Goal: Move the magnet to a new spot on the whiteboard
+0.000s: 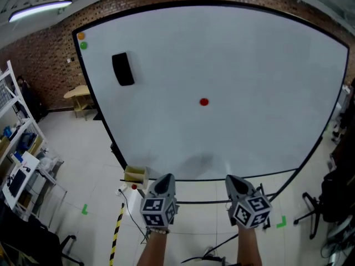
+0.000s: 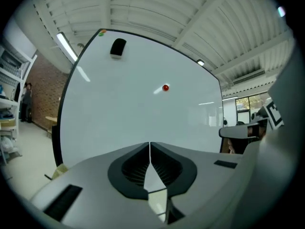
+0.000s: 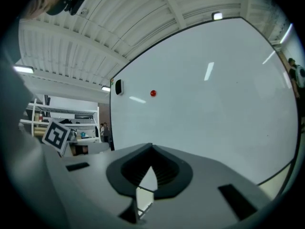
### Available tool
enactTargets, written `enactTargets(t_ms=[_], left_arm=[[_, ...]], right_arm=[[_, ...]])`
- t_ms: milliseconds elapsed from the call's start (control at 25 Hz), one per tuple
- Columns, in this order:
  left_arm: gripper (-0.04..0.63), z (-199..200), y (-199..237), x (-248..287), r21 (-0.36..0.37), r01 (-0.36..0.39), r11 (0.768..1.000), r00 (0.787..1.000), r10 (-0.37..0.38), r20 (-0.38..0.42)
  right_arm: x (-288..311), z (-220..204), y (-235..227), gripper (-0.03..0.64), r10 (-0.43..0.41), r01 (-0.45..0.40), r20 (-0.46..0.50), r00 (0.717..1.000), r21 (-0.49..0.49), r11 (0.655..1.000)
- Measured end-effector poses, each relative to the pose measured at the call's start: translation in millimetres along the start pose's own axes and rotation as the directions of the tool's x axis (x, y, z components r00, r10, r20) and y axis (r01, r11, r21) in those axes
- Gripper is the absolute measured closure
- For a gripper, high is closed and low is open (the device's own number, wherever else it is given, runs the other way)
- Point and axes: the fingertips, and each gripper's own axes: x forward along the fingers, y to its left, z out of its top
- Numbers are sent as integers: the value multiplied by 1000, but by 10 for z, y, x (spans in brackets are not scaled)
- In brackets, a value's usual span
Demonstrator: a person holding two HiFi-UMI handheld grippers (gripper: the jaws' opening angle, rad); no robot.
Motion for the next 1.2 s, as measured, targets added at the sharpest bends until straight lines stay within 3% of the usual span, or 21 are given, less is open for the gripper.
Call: enactTargets(t_ms=[360,640,800,1200], left_arm=[[595,-954,209,-1063,-61,104,993,983,-112,-145],[595,-1358,176,-1561,-118,172,978,961,-193,-198],[595,-1391,105,-1747,-129,182,975,958,-205,-198],[595,-1076,-256,-1926,-68,185,980,968,-194,-159]], right_arm=[[-311,-683,840,606,-109,109,-87,990,3,994],[-686,-1290,1287,606,-157,161,-202,967,2,987],[-869,-1374,1444,606,-158,159,-221,962,-11,987],[-1207,-1155,1452,606,-145,139,-190,971,-45,989]])
